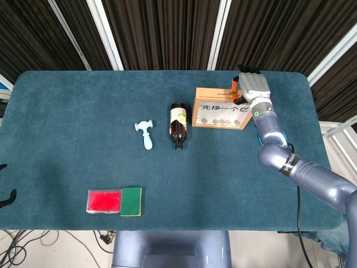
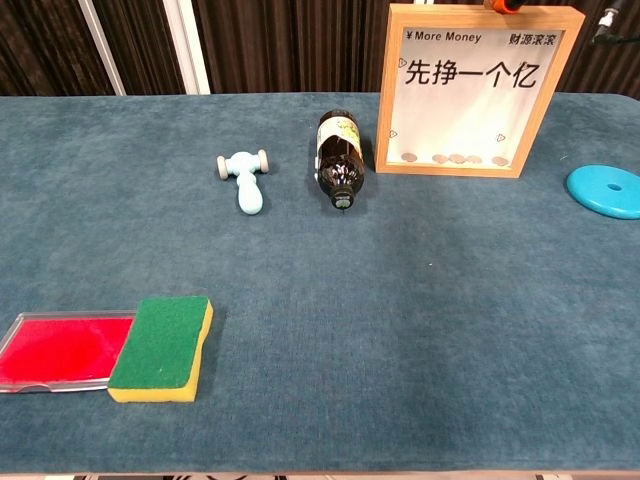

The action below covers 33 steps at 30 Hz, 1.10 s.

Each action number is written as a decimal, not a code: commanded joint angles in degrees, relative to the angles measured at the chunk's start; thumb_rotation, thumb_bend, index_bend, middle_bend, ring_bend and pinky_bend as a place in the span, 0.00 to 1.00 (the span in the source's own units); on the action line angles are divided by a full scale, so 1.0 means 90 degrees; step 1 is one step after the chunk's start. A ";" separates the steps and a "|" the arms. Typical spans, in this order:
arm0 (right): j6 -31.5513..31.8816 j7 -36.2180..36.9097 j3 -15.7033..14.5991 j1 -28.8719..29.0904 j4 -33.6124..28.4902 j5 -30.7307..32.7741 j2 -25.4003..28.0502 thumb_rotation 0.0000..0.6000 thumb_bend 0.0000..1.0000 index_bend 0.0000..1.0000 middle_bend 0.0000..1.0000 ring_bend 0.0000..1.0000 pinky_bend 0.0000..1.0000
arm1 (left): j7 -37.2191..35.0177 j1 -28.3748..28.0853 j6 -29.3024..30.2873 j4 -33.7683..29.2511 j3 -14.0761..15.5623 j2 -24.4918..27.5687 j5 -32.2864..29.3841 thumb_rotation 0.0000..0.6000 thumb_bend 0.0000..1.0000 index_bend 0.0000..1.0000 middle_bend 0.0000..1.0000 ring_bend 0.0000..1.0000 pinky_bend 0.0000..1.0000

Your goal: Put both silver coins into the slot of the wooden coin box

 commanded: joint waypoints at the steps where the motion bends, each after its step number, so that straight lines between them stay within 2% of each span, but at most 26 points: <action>1: 0.0051 -0.0056 -0.0047 0.0051 0.0044 0.0057 -0.0045 1.00 0.54 0.71 0.08 0.00 0.00 | -0.0013 0.0000 -0.0006 0.0004 0.0005 0.0004 0.0014 1.00 0.40 0.14 0.00 0.00 0.00; 10: 0.0147 -0.0165 -0.0103 0.0118 -0.0019 0.0211 -0.0011 1.00 0.53 0.69 0.08 0.00 0.00 | -0.0047 -0.0001 -0.0022 0.0016 0.0014 0.0010 0.0041 1.00 0.40 0.14 0.00 0.00 0.00; 33: 0.0180 -0.0133 -0.0132 0.0084 -0.0213 0.0192 0.0124 1.00 0.54 0.52 0.06 0.00 0.00 | -0.0055 -0.0009 -0.0046 0.0007 0.0032 0.0025 0.0036 1.00 0.40 0.15 0.00 0.00 0.01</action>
